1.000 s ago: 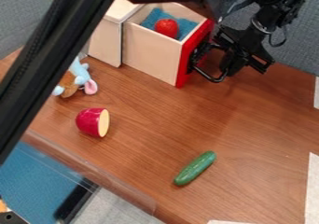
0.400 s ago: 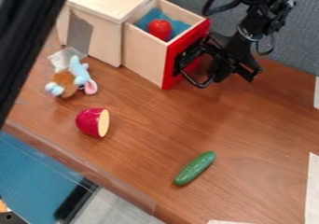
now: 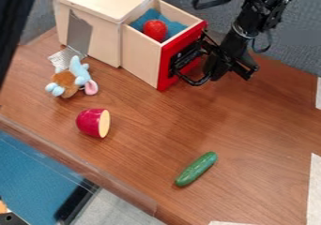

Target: Close the drawer

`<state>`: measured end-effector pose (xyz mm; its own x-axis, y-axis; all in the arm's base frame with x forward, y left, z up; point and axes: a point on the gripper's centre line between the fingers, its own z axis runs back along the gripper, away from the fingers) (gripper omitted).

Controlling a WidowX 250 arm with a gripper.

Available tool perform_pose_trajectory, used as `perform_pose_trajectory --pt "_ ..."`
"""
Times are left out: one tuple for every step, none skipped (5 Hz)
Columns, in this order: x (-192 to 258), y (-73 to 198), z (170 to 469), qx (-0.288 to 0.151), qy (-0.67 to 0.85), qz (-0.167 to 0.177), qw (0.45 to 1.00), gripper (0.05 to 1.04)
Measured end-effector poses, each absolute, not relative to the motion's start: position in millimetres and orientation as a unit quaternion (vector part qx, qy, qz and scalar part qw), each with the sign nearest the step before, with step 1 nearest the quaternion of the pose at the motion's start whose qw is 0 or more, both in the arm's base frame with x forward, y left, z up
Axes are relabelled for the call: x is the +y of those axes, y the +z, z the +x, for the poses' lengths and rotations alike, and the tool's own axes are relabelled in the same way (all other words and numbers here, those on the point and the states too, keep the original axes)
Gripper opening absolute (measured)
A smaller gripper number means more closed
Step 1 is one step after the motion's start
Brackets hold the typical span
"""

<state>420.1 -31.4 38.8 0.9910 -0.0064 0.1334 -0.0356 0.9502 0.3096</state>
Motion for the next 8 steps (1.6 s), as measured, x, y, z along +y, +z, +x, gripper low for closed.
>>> perform_pose_trajectory --pt "-28.6 45.6 426.5 -0.082 0.022 0.165 0.983 0.111" --pt "-11.1 59.7 442.3 -0.105 0.064 0.167 0.978 0.111" --pt "21.4 54.5 451.1 -0.095 0.100 0.183 0.973 0.111" --pt "27.1 49.7 453.6 -0.085 0.108 0.189 0.972 0.111" --pt "28.8 50.5 453.7 -0.086 0.106 0.195 0.971 0.111" --pt "29.4 47.2 450.7 -0.080 0.104 0.197 0.972 0.136" --pt "29.0 39.7 444.6 -0.069 0.108 0.193 0.973 0.225" --pt "25.8 43.1 439.5 -0.061 0.111 0.178 0.976 0.474"
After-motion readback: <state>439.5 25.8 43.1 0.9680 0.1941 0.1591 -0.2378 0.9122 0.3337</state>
